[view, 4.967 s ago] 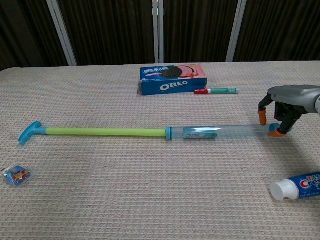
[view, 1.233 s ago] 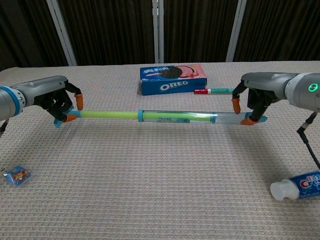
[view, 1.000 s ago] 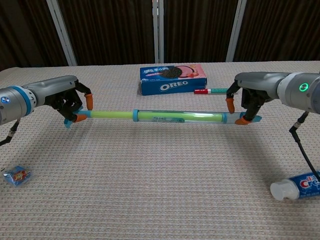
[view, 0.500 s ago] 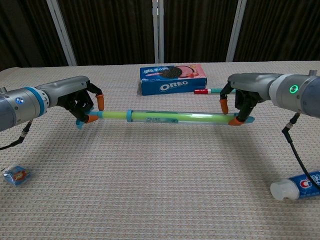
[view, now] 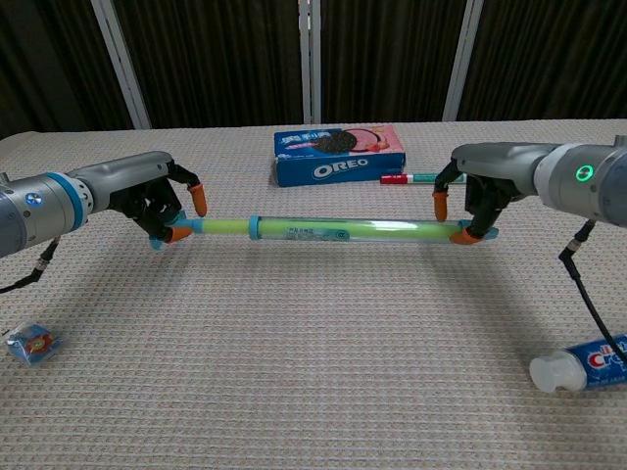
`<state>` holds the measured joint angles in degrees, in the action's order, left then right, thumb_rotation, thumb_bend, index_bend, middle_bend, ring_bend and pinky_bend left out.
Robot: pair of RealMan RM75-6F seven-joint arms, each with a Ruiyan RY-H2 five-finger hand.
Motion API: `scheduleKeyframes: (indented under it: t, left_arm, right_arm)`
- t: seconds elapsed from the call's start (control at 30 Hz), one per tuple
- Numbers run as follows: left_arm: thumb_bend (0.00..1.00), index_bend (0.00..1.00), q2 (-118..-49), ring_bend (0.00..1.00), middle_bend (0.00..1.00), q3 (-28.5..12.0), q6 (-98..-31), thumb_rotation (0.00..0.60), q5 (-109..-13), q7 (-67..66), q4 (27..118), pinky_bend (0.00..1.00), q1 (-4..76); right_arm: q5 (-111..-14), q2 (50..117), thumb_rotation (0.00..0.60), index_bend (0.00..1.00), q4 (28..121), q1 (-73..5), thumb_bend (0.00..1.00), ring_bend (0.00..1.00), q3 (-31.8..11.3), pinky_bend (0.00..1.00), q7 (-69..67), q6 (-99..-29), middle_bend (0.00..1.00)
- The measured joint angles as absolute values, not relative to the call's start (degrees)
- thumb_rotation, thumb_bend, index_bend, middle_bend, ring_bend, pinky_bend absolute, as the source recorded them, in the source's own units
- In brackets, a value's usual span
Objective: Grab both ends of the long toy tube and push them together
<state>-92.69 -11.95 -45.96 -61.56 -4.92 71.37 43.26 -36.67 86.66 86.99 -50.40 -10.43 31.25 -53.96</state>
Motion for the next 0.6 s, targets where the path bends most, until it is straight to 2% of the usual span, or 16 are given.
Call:
scheduleKeyframes:
  t: [0.07,0.2,0.33,0.47,0.53,0.6]
  left_arm:
    - [0.45,0.00,-92.3,0.82,0.84,-11.7,-46.1,0.600,-61.7,-4.6,71.2,1.00,42.9]
    - [0.45,0.00,-90.4,0.82,0.84,-11.1,-47.3,0.600,-62.8,-3.2,71.1,1.00,41.5]
    - [0.45,0.00,-88.4,0.82,0.84,-10.7,-48.9,0.600,-64.0,-1.8,71.3,1.00,40.1]
    - [0.45,0.00,-85.6,0.82,0.81,-10.0,-52.5,0.600,-65.8,-1.5,71.6,1.00,37.9]
    - [0.40,0.00,-83.8,0.81,0.78,-9.6,-55.0,0.600,-66.7,-1.1,71.9,1.00,36.4]
    - [0.23,0.00,-81.3,0.75,0.71,-9.3,-58.5,0.600,-67.6,0.1,72.3,0.93,34.0]
  right_arm:
    - [-37.4,85.9,0.600,0.17,87.3,-50.0,0.00,1.00,-10.3,1.00,31.0,-54.3,1.00]
    - [-39.8,83.0,0.600,0.15,89.0,-48.5,0.00,1.00,-9.8,1.00,30.0,-55.7,1.00]
    - [-42.2,79.9,0.600,0.15,91.4,-46.6,0.00,1.00,-9.2,1.00,28.6,-57.3,1.00]
    - [-46.5,76.4,0.600,0.20,93.5,-44.0,0.00,1.00,-8.4,1.00,26.3,-59.9,1.00]
    - [-49.6,74.9,0.600,0.23,93.8,-42.5,0.00,1.00,-8.1,1.00,24.3,-61.5,1.00]
    - [-54.1,73.3,0.600,0.24,93.7,-40.3,0.00,0.98,-7.6,1.00,21.2,-64.3,0.97]
